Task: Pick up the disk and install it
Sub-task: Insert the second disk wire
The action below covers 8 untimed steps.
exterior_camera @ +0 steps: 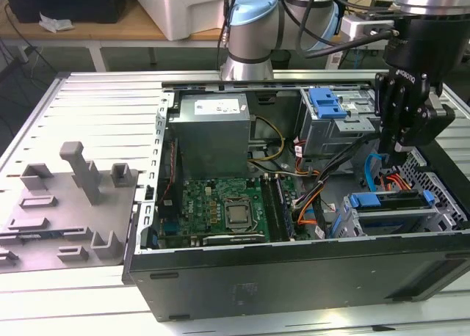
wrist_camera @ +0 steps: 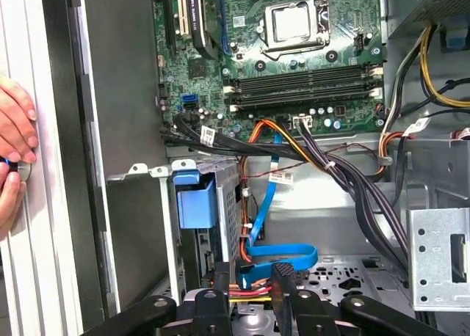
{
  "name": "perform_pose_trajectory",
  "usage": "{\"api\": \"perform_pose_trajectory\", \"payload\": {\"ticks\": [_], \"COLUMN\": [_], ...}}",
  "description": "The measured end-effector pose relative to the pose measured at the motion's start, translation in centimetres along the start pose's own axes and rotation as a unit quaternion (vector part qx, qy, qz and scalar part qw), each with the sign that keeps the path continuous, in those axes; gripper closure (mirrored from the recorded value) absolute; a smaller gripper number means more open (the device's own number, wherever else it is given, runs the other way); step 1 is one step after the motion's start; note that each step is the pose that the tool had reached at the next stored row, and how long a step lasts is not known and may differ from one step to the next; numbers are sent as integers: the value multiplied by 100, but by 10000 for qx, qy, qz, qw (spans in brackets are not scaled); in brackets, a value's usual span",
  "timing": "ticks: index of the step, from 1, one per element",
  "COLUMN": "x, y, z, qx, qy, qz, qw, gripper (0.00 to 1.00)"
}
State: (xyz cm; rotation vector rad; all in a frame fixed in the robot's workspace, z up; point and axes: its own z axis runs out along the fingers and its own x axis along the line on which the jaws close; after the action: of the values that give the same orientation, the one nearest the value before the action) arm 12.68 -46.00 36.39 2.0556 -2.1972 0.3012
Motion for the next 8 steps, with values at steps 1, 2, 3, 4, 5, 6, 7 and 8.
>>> {"api": "perform_pose_trajectory", "payload": {"ticks": [1,2,3,4,5,6,7,8], "x": [1,3,5,7,8,8,8,7], "y": [0,2,3,4,5,6,8,10], "z": [-1,0,0,-1,0,2,5,10], "qx": [-1,-1,-1,-1,-2,-2,-2,-2], "qy": [9,29,68,97,131,146,152,155], "qz": [-2,-4,-8,-10,-13,-14,-14,-14], "qw": [10000,10000,10000,10000,9999,9999,9999,9999], "gripper": [64,64,64,64,64,64,64,64]}}
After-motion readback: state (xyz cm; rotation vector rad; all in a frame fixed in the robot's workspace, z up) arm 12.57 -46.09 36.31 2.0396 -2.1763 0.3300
